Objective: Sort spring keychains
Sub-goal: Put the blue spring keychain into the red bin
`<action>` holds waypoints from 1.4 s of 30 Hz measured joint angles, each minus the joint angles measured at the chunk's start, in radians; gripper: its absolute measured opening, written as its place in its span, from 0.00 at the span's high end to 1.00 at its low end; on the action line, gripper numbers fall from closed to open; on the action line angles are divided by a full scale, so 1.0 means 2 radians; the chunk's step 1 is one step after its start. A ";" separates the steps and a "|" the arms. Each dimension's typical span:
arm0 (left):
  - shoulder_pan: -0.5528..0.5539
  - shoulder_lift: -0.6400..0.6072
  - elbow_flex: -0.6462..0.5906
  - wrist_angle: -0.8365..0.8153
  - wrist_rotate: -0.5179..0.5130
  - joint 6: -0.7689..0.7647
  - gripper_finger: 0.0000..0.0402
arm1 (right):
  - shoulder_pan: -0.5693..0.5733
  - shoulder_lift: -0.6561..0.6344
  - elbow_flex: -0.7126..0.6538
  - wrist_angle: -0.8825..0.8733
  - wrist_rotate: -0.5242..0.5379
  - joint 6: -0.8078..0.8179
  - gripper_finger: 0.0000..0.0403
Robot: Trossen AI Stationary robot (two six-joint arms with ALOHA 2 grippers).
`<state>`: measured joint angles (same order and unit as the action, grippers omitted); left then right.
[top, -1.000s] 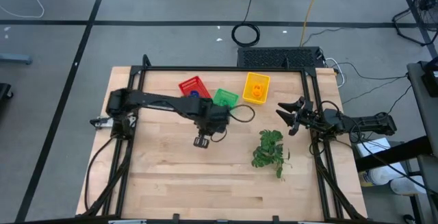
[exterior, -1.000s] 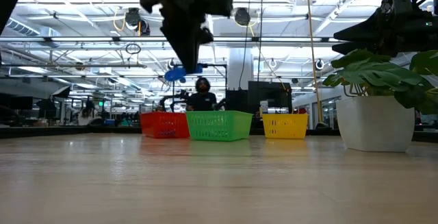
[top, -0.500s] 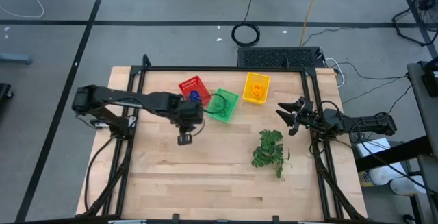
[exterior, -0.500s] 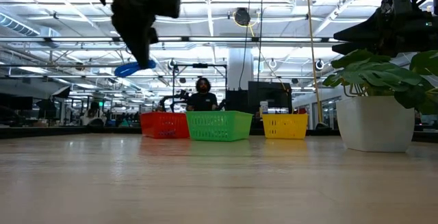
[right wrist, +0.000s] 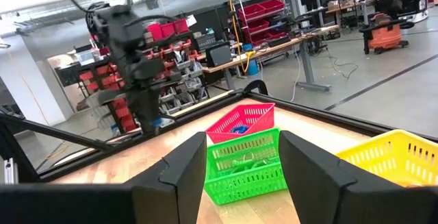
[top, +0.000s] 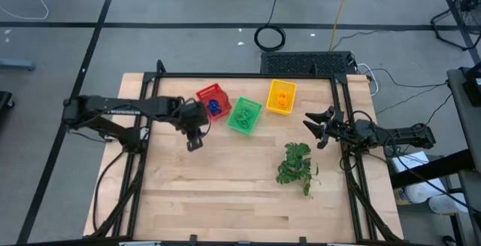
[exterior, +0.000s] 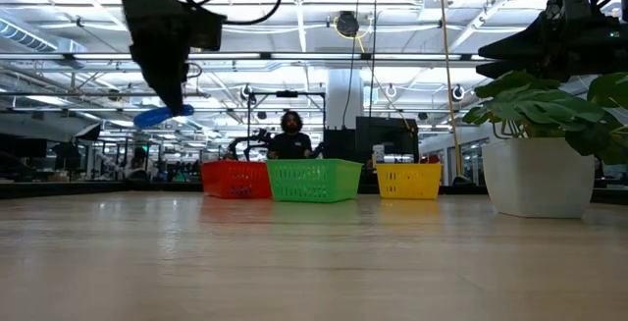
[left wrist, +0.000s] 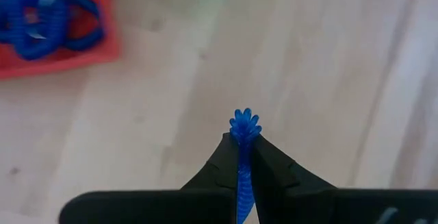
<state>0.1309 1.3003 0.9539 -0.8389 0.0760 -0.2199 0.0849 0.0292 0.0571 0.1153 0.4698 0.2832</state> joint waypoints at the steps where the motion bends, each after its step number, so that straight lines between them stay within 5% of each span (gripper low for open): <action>1: 0.013 0.000 0.000 0.002 0.001 0.000 0.96 | 0.000 0.000 0.000 0.000 0.000 0.000 0.58; 8: 0.107 0.039 0.034 -0.007 0.039 0.033 0.96 | 0.000 0.000 0.000 0.000 0.000 0.000 0.57; 24: 0.260 0.263 0.270 -0.118 0.054 0.124 0.96 | 0.000 0.000 0.000 0.000 0.000 0.000 0.57; 30: 0.286 0.346 0.334 -0.130 0.068 0.126 0.96 | 0.000 0.000 0.000 0.000 0.000 0.000 0.58; 38: 0.288 0.385 0.336 -0.135 0.069 0.105 0.96 | 0.000 0.000 0.000 0.000 0.000 0.000 0.58; 42: 0.288 0.386 0.336 -0.133 0.069 0.086 0.85 | 0.000 0.000 0.000 0.000 0.000 0.000 0.58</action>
<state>0.7074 2.0716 1.6253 -1.1049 0.2132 -0.0485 0.0848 0.0292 0.0572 0.1154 0.4702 0.2832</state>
